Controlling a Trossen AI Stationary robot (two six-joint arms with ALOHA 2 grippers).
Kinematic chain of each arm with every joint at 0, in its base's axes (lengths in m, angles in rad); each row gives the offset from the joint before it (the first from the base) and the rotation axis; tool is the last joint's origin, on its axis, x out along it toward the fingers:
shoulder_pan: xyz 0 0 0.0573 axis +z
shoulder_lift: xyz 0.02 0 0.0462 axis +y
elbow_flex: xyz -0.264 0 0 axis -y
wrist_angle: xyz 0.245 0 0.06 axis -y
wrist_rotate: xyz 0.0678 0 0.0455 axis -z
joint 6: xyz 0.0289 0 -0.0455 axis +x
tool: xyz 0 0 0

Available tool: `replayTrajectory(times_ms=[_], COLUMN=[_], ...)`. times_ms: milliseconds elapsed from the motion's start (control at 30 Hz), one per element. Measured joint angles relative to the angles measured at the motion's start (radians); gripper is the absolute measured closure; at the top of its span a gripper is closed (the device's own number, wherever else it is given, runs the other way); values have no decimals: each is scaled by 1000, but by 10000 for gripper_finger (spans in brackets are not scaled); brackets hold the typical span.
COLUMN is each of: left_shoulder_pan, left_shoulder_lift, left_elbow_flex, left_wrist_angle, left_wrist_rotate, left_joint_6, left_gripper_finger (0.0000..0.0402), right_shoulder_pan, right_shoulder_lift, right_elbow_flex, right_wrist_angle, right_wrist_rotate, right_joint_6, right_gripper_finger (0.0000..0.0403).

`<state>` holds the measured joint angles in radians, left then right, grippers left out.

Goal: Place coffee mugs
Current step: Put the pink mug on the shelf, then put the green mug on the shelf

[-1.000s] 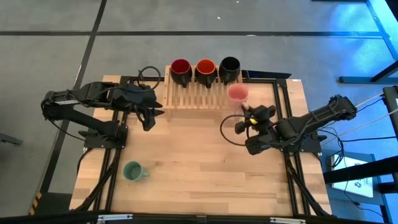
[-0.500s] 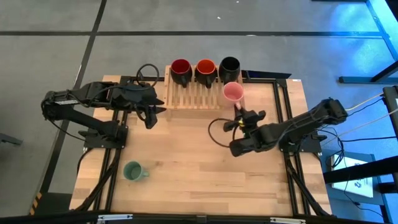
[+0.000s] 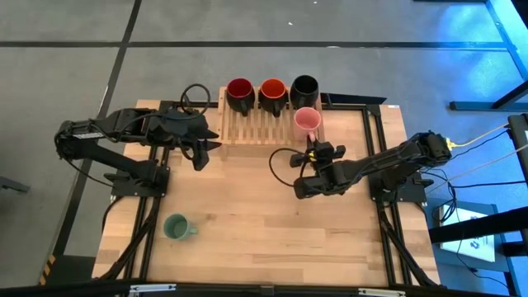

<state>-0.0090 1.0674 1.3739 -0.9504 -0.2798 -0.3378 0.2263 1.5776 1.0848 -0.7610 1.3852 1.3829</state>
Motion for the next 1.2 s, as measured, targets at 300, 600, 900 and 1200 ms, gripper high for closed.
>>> replayTrajectory(times_ms=[300, 600, 900, 1200], left_shoulder_pan=[0, 0, 0, 0], left_shoulder_lift=[0, 0, 0, 0], left_elbow_flex=[0, 0, 0, 0], left_wrist_angle=[1, 2, 1, 1], left_wrist_rotate=[0, 0, 0, 2], left_joint_6=[0, 7, 7, 7], left_gripper_finger=[271, 271, 271, 271], right_shoulder_pan=[-37, -37, -37, -36], right_shoulder_lift=[-1, -2, -18, -127], right_elbow_flex=[1, 1, 1, 87], right_wrist_angle=[4, 5, -16, -159], right_wrist_rotate=[-43, -86, -88, -186], right_joint_6=[1, 1, -3, -126], right_gripper_finger=[379, 343, 240, 197])
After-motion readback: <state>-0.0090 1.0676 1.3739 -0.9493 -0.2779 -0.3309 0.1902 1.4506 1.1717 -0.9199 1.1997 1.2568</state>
